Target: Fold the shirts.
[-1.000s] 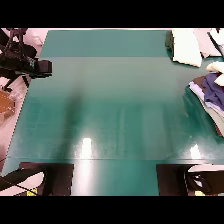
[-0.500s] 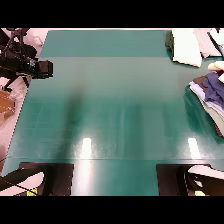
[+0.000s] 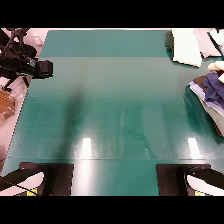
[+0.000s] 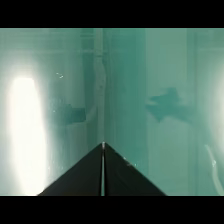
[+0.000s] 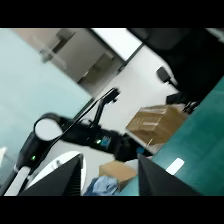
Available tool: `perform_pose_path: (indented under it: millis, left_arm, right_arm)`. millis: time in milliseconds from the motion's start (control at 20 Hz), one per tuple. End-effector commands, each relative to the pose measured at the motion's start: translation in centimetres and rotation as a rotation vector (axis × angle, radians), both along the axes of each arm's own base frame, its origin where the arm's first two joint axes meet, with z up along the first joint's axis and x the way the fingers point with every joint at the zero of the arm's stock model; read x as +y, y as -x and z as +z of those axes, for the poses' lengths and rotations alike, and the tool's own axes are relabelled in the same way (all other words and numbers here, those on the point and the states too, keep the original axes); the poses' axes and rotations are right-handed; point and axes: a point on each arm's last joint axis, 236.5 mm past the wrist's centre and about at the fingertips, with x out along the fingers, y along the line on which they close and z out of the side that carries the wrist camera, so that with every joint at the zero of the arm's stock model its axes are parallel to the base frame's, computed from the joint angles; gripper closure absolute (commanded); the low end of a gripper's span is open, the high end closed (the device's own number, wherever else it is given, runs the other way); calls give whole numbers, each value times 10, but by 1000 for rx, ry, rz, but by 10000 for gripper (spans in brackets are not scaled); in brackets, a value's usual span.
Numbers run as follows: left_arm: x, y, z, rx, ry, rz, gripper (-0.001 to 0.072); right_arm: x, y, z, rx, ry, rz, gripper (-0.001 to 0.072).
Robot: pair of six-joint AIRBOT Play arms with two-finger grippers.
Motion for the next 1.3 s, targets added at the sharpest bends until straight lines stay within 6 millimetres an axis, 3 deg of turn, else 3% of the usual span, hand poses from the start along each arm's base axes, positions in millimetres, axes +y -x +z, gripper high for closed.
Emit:
perform_pose_path:
  millis: [0,50,200,350,1250]
  left_arm:
    - [0,0,0,-1,-1,-1,684]
    - [0,0,0,-1,-1,-1,684]
    - [0,0,0,-1,-1,-1,684]
    - [0,0,0,-1,-1,-1,684]
    - [0,0,0,-1,-1,-1,684]
  right_arm:
    - [83,57,-39,30,49,264,596]
    - [86,61,-49,52,67,301,682]
    - [85,67,-63,77,106,350,682]
    - [81,68,-65,81,115,361,683]
    - [82,67,-65,80,111,355,683]
